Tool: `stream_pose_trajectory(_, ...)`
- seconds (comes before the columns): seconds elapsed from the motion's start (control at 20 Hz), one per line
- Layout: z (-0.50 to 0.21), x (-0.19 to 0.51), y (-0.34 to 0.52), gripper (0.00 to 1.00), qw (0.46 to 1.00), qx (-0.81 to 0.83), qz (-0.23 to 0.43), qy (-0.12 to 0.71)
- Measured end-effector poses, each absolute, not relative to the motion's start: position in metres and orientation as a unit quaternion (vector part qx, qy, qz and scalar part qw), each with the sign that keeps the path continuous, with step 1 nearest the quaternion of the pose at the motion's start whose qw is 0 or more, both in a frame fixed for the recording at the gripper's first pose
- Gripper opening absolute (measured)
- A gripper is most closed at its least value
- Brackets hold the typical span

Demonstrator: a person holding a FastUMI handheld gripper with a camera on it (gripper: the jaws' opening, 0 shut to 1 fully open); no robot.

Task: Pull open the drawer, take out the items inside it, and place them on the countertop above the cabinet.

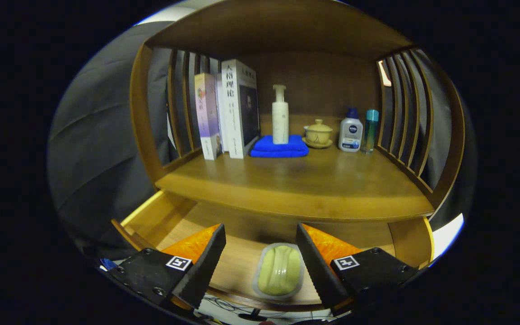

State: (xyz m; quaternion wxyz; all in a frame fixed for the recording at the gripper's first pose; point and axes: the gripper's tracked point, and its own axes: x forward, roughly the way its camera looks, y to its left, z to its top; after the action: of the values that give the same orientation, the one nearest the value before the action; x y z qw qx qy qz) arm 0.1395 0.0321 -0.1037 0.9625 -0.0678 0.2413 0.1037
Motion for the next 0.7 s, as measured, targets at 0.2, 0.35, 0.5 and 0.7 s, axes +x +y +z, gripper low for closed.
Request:
stream_pose_trajectory(0.2,-0.127,0.147,0.022,0.98,0.952,-0.06,0.094,0.286)
stream_pose_trajectory(0.35,-0.143,0.149,0.018,0.98,0.941,-0.053,0.09,0.321)
stream_pose_trajectory(0.5,-0.153,0.149,0.015,0.98,0.933,-0.048,0.09,0.344)
stream_pose_trajectory(0.7,-0.162,0.147,0.008,0.89,0.925,-0.048,0.082,0.367)
